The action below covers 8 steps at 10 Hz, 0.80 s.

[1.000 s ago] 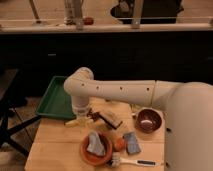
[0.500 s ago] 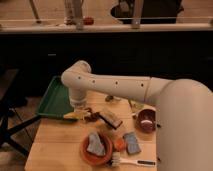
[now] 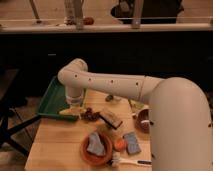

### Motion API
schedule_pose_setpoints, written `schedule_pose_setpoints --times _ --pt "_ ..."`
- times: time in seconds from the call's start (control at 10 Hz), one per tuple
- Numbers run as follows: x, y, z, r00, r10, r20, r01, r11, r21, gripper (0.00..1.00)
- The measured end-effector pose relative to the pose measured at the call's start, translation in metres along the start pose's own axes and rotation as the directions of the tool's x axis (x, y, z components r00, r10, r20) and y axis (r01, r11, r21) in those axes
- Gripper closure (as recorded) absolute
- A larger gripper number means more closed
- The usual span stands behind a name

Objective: Place banana in tray

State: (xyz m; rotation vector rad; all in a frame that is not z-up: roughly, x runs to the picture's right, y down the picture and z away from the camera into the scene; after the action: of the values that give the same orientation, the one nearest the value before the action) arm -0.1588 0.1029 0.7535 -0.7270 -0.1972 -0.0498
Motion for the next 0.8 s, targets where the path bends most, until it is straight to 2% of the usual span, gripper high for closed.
schedule_pose_setpoints --times 0.8 --pt "-0.033 -0.024 0.012 0.999 -0.035 0.04 0.035 0.999 0.016 1.0"
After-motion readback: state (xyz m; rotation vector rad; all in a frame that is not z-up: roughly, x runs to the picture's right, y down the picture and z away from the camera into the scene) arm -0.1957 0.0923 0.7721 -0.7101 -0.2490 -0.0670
